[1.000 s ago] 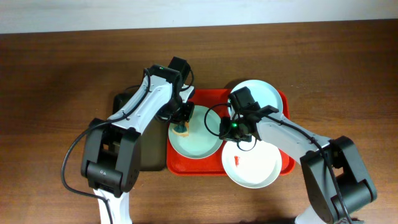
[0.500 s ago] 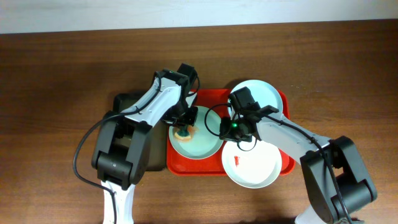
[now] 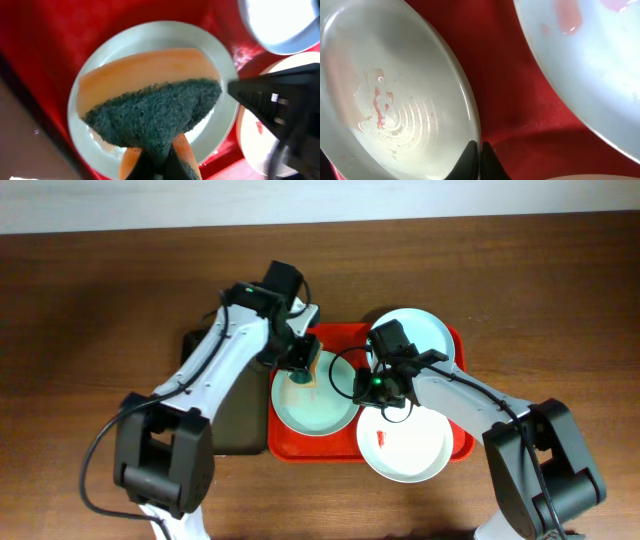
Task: Clean dirty plates on tray and stack at the side
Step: 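Scrub the held plate with the sponge in left gripper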
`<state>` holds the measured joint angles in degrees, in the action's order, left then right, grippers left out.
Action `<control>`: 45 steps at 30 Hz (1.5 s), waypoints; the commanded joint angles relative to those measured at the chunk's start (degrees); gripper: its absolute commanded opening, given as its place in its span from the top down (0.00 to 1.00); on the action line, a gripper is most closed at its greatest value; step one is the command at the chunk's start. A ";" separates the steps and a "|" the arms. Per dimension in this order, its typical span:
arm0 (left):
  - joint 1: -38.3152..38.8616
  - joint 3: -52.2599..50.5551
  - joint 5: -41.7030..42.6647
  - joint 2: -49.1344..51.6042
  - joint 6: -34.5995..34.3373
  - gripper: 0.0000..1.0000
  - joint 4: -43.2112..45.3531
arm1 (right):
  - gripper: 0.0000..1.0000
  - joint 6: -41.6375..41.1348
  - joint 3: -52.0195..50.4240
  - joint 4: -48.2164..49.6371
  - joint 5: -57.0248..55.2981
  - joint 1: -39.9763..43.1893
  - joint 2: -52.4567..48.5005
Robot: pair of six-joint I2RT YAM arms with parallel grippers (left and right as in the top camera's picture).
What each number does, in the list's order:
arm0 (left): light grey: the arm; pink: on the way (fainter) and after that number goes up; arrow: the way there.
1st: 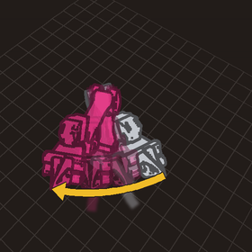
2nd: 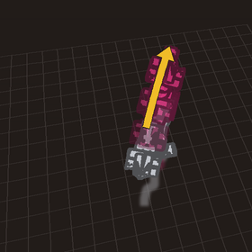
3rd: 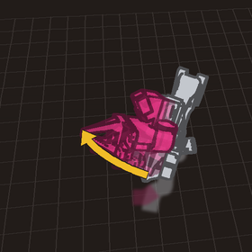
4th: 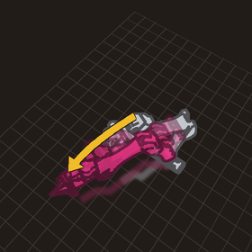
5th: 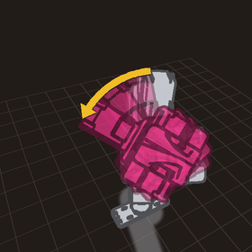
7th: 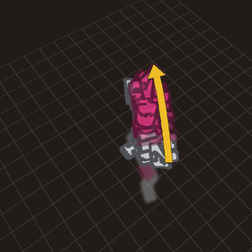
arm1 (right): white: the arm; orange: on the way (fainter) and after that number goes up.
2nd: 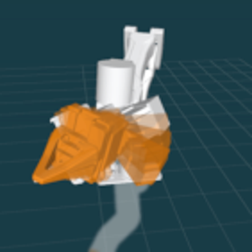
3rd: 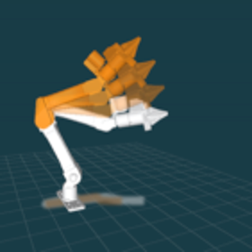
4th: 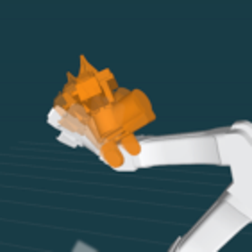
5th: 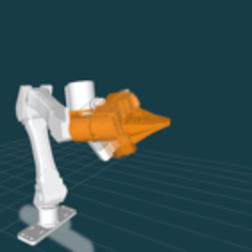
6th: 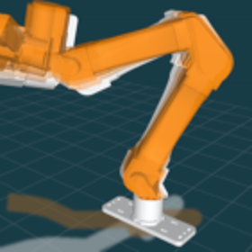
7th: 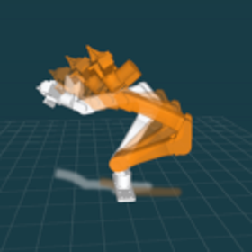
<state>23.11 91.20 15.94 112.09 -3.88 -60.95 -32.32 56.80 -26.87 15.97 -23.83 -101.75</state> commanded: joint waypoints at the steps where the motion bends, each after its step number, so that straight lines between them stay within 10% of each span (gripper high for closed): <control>1: 0.59 -5.53 -4.81 1.79 -0.94 1.00 3.58 | 0.96 0.57 0.87 -0.15 -0.11 -0.52 -0.11; 8: 0.59 -13.55 -7.91 2.51 -5.73 1.00 12.68 | 0.96 0.57 0.87 -0.17 -0.11 -0.52 -0.11; 15: -0.96 -10.01 12.20 6.25 0.50 1.00 7.28 | 0.96 0.57 0.87 -0.13 -0.09 -0.52 -0.11; 32: 0.81 -6.95 -4.96 2.51 -5.57 1.00 5.68 | 0.96 0.57 0.87 -0.17 -0.09 -0.52 -0.11; 45: 0.87 -6.95 9.16 5.66 -2.69 1.00 6.43 | 0.96 0.57 0.87 -0.17 -0.09 -0.52 -0.11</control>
<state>24.10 84.49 22.98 117.60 -7.75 -54.83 -32.29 56.80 -27.09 15.86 -23.83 -101.75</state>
